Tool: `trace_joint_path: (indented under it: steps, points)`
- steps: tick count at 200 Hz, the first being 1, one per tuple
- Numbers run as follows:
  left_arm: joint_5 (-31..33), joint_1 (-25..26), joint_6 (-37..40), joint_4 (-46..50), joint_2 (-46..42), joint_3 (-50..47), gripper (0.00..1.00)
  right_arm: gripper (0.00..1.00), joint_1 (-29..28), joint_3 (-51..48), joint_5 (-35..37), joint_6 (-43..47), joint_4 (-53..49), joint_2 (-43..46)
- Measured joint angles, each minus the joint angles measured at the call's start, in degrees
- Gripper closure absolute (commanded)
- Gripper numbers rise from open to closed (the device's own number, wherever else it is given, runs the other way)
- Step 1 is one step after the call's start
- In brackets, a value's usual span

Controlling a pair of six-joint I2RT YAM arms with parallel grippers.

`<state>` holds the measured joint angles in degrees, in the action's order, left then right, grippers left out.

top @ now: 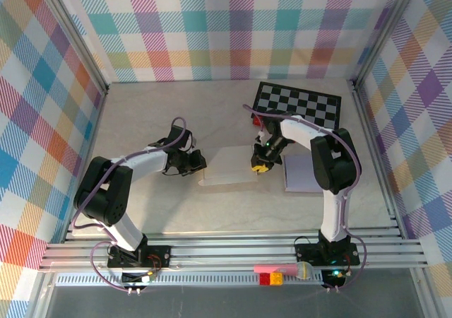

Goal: Fold the paper box

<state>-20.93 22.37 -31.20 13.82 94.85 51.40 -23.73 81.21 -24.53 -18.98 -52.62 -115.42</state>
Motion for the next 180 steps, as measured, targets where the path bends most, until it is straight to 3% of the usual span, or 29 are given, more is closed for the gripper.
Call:
trace_joint_path:
  steps: [50,123,180]
  points:
    - [0.2,0.1,1.0,0.0,0.0,0.0,0.95,0.47,1.7,0.0,-0.2,0.5,3.2,0.0]
    - [0.5,0.2,0.8,-0.3,-0.2,-0.3,0.95,0.38,4.7,4.2,-5.1,2.1,4.8,-2.1]
    - [-0.8,-0.7,-2.3,-6.9,-3.0,-5.8,0.95,0.30,4.6,3.5,-10.4,1.9,7.0,-3.0]
